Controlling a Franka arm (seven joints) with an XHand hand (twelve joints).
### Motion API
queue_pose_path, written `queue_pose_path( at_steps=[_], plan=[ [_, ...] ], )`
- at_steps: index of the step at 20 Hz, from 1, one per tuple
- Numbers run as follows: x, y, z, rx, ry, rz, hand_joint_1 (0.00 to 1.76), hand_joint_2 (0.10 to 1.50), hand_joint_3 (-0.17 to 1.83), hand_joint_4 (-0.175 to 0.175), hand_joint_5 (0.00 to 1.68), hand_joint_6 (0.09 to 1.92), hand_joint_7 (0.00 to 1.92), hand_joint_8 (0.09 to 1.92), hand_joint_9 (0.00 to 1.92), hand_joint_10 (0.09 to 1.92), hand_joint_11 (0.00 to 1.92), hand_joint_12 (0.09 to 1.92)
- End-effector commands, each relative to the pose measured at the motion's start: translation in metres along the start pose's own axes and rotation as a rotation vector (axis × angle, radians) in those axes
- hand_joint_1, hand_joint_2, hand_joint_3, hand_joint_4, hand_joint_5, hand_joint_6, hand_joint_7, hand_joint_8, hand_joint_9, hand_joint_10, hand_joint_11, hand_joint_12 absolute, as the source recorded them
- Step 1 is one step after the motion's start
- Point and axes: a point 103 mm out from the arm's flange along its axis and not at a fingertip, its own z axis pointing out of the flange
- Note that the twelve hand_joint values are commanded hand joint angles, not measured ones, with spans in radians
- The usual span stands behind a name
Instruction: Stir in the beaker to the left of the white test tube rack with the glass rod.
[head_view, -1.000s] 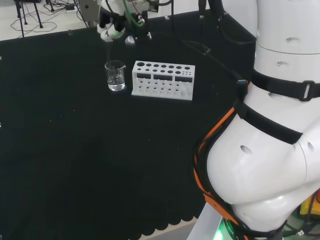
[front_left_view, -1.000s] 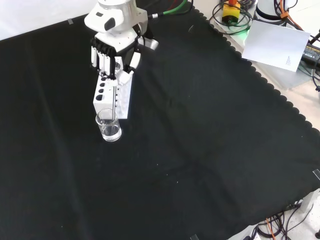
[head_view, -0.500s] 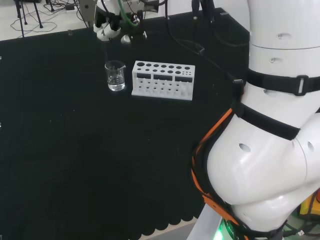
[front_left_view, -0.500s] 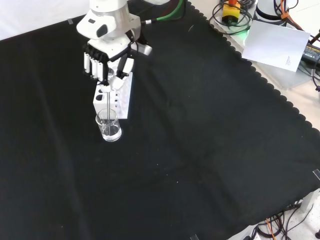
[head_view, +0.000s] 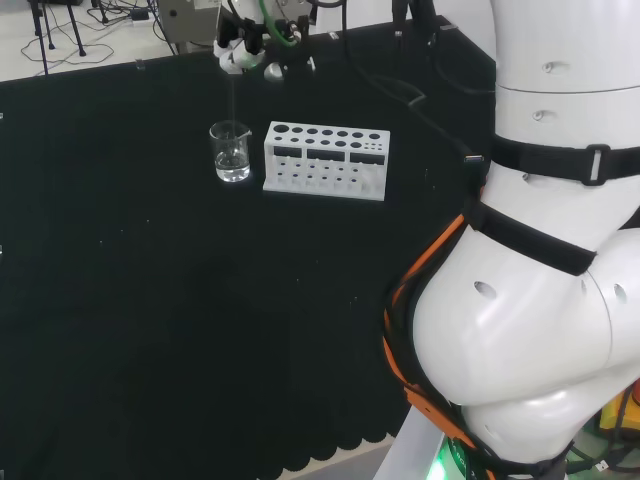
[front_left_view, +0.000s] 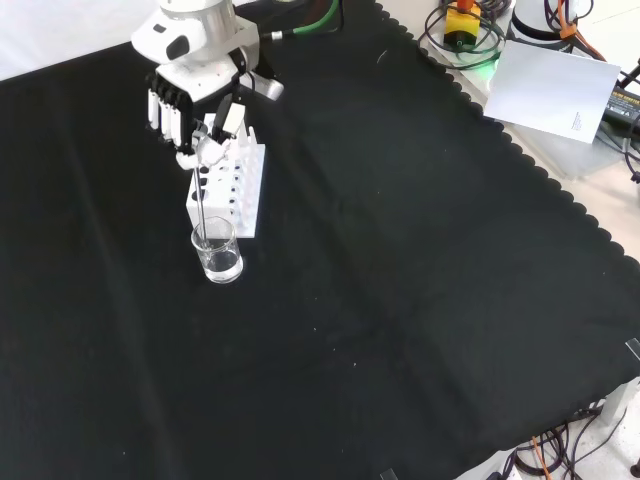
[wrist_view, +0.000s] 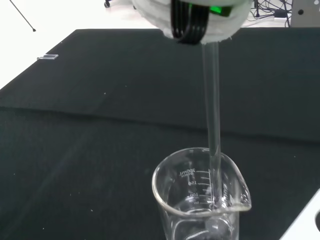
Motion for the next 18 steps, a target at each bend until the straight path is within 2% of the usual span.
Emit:
queue_pose_path(
  at_steps=[1, 10, 13, 18],
  plan=[
    [0.007, -0.027, -0.014, -0.004, 0.013, 0.011, 1.31, 0.85, 0.33, -0.175, 1.32, 0.13, 1.24, 0.93, 1.7, 0.68, 1.19, 0.85],
    [0.032, -0.017, -0.005, 0.019, 0.026, -0.027, 1.31, 0.85, 0.33, -0.175, 1.32, 0.12, 1.24, 0.93, 1.7, 0.69, 1.19, 0.85],
    [0.03, -0.014, -0.003, 0.004, 0.017, -0.028, 1.31, 0.85, 0.33, -0.175, 1.32, 0.12, 1.24, 0.93, 1.7, 0.69, 1.19, 0.85],
    [0.021, -0.007, -0.003, 0.015, 0.023, -0.015, 1.31, 0.85, 0.32, -0.175, 1.32, 0.12, 1.23, 0.93, 1.7, 0.69, 1.19, 0.85]
  ],
)
